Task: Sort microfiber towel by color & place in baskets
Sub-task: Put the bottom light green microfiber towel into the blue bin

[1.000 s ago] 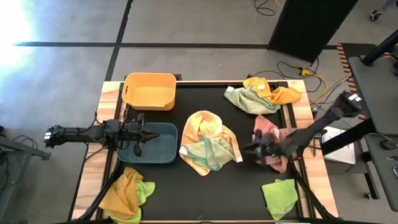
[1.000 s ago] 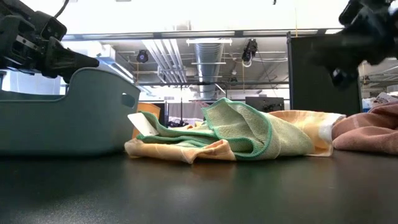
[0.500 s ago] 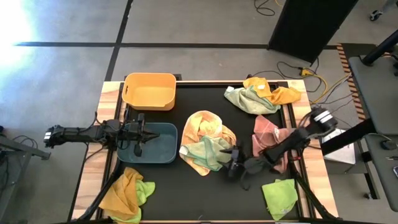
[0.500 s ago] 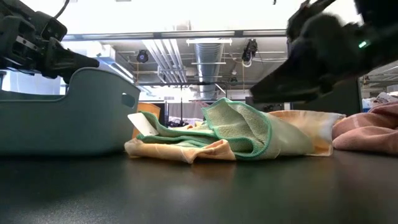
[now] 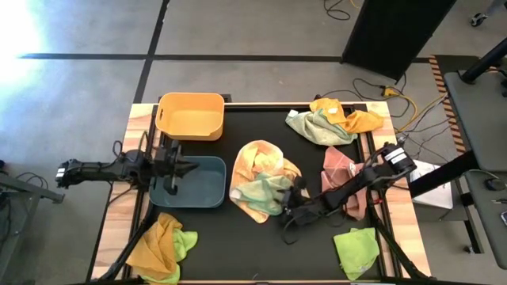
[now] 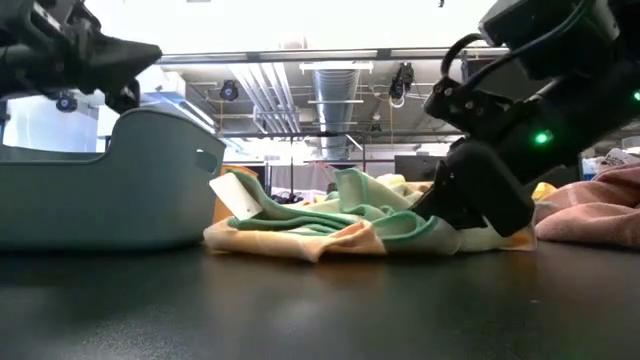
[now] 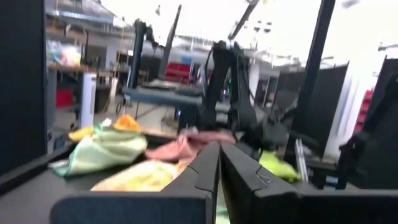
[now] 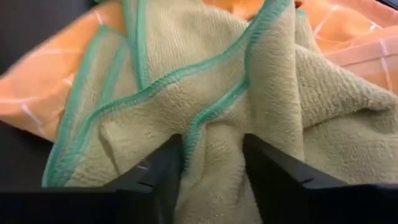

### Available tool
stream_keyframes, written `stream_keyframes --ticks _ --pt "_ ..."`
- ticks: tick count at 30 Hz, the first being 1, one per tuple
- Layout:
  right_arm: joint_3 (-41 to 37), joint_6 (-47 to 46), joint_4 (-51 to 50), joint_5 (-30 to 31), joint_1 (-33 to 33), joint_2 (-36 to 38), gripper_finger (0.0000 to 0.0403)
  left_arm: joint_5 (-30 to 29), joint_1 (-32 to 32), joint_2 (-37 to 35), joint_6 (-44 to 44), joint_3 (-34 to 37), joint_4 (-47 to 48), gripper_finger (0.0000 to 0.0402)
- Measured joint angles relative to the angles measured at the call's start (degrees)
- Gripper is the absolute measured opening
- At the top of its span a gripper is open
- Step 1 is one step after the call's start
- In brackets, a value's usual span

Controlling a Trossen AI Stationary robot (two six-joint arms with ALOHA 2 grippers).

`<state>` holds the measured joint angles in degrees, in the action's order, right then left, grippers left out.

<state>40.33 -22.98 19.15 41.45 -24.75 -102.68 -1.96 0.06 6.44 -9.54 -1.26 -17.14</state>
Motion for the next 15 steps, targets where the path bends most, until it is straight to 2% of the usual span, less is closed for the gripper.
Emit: stream_keyframes --ticks 4,7,13,15 --pt "2.3 0.9 -6.3 -0.4 0.0 2.1 0.0069 0.0 0.0 0.1 0.2 0.0 -5.9 0.0" --pt "4.1 4.6 -7.7 -1.0 0.0 6.1 0.0021 0.9 -0.1 0.6 0.2 0.0 -6.4 0.0" --pt "6.0 14.3 -8.1 -1.2 0.3 15.8 0.0018 8.4 -0.2 3.5 -1.6 0.7 -7.4 0.0" --pt "6.5 17.5 -8.0 -1.2 0.8 19.0 0.0018 9.0 -0.5 5.4 -1.7 0.7 -9.7 0.0"
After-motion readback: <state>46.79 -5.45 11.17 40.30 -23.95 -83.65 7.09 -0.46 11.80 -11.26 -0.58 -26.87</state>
